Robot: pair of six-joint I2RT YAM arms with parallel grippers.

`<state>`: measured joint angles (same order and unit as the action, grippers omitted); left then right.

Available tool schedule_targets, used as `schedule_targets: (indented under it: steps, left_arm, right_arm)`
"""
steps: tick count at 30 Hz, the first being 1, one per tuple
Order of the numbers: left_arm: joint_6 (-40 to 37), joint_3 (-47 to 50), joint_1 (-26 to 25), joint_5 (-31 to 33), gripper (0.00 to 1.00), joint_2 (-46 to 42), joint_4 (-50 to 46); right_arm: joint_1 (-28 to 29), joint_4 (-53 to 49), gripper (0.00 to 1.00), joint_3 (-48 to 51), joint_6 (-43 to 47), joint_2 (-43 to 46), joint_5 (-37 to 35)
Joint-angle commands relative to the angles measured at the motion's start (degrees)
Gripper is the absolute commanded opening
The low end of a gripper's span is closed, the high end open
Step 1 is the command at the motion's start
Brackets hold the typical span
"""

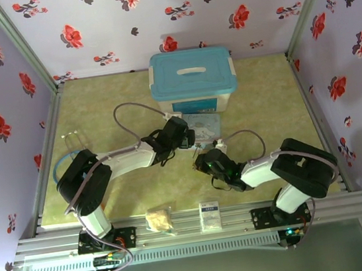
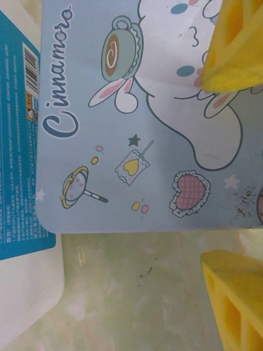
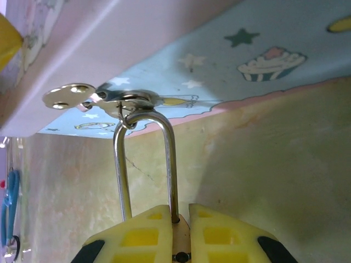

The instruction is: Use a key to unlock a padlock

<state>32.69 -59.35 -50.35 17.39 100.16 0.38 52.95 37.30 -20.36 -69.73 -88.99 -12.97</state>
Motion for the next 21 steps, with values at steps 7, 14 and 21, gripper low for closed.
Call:
schedule_targets:
  steps: [7, 14, 21]
  left_arm:
    - [-3.2, 3.9, 0.5, 1.0, 0.67, 2.7, -2.7]
    - [-4.4, 6.6, 0.6, 0.3, 0.67, 2.6, -0.5]
    - [-8.7, 10.1, 1.5, -1.4, 0.66, 1.9, 2.5]
  right_arm:
    - [0.3, 5.0, 0.0, 1.2, -8.9, -5.6, -9.5]
    - [0.1, 6.4, 0.0, 2.2, -10.5, -5.1, -14.0]
    - [-0.2, 4.0, 0.0, 0.5, -11.4, -1.9, -13.0]
